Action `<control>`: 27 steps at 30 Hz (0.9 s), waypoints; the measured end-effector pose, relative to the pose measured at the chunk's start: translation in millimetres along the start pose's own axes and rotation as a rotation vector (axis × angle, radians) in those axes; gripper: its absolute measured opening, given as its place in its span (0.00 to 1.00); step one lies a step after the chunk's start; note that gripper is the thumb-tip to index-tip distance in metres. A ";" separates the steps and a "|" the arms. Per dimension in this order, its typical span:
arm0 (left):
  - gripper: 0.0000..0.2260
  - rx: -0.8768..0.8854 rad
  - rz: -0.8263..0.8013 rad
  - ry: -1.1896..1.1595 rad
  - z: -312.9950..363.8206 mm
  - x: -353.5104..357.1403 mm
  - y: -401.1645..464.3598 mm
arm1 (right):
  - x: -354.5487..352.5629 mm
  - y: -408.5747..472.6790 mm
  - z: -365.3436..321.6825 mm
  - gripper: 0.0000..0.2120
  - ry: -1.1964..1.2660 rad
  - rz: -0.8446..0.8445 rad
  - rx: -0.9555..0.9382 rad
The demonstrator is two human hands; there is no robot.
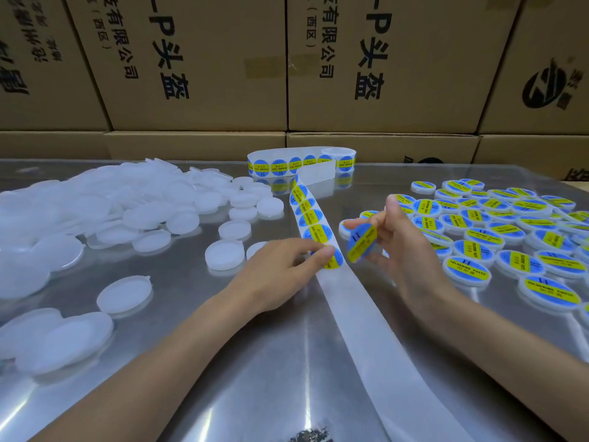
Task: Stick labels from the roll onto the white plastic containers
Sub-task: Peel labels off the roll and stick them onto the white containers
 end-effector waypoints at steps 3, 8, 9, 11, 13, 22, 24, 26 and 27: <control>0.17 -0.033 0.188 0.137 -11.6 -25.6 2.3 | 0.6 -0.4 9.6 0.16 0.043 -0.007 0.041; 0.24 -0.294 0.153 0.492 -50.6 -35.3 -1.4 | 7.6 -3.1 14.4 0.06 -0.013 -0.052 0.025; 0.22 -0.295 0.153 0.502 -51.3 -35.8 -1.6 | 9.4 -3.9 14.6 0.07 -0.025 -0.062 0.022; 0.19 -0.224 0.192 0.486 -45.5 -38.6 0.4 | 11.2 -4.8 14.8 0.08 -0.035 -0.070 0.020; 0.18 -0.125 0.243 0.347 -36.6 -40.1 1.0 | 10.4 -4.5 15.5 0.07 -0.041 -0.061 0.024; 0.38 0.279 0.238 -0.076 24.3 -28.9 -2.8 | -0.2 -1.7 21.9 0.06 -0.023 -0.017 0.111; 0.42 0.300 0.229 -0.100 31.0 -25.8 -5.2 | 3.8 -3.0 25.3 0.07 -0.021 -0.048 0.142; 0.43 0.304 0.233 -0.111 35.4 -25.1 -6.9 | 7.7 -4.8 29.1 0.07 -0.007 -0.070 0.174; 0.44 0.306 0.239 -0.114 37.0 -25.4 -7.8 | 9.0 -5.4 30.5 0.07 0.000 -0.076 0.186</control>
Point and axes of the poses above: each hand's wrist, its own y-axis towards the middle knuckle, its own x-axis out of the palm, z = x × y, the point moved 10 cm from there along y, towards the middle knuckle, and after that the axes turned 1 degree about -y, right-handed, at the moved point
